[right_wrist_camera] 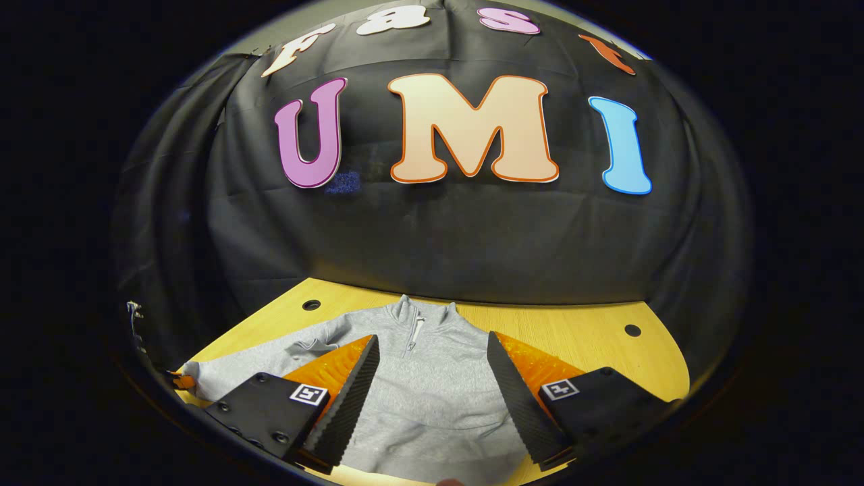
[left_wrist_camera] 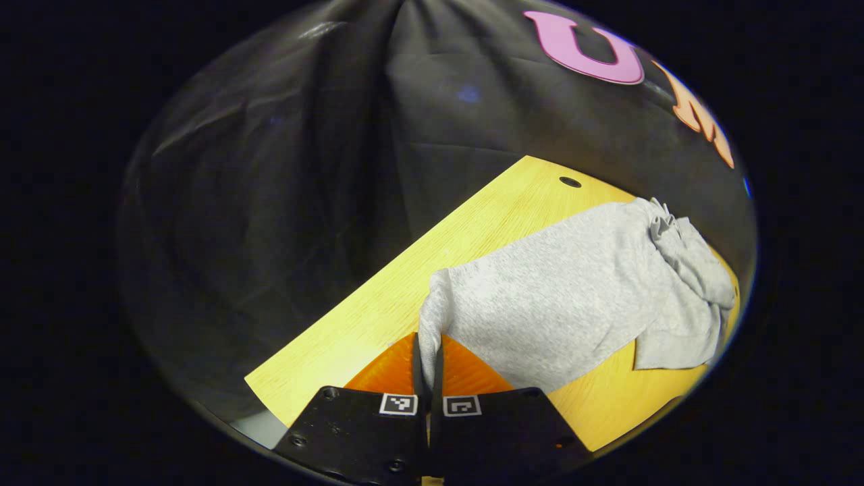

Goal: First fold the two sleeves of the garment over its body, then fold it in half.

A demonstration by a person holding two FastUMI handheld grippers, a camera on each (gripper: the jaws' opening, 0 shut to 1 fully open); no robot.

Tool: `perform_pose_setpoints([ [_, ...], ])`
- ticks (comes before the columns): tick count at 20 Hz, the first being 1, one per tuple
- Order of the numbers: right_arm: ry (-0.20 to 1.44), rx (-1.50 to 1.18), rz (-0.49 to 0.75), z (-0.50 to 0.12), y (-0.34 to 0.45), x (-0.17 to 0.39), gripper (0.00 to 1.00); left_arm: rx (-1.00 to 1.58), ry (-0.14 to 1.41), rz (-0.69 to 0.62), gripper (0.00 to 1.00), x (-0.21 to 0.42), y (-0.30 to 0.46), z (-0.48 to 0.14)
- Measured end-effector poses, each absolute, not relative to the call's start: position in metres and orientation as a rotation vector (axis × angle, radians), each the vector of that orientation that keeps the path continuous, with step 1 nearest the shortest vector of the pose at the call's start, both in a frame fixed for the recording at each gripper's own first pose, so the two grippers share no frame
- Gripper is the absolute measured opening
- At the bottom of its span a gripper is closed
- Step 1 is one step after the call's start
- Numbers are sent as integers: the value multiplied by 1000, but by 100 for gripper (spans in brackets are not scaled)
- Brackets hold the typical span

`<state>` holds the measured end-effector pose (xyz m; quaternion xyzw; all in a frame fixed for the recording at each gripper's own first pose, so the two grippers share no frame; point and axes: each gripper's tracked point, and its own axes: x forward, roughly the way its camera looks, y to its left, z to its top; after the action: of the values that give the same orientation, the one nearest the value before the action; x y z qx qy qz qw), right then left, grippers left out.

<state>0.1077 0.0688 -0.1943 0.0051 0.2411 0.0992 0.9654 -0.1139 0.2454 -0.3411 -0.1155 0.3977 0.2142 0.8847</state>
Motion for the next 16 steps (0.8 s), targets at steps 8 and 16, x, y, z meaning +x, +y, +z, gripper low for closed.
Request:
perform_pose_setpoints([
  [8,493,9,169,-196,36,91,96,-275,689,407,0,-38,245,-268],
  [16,483,13,87,-186,-23,71,96,-191,556,233,2,51,179,-207],
])
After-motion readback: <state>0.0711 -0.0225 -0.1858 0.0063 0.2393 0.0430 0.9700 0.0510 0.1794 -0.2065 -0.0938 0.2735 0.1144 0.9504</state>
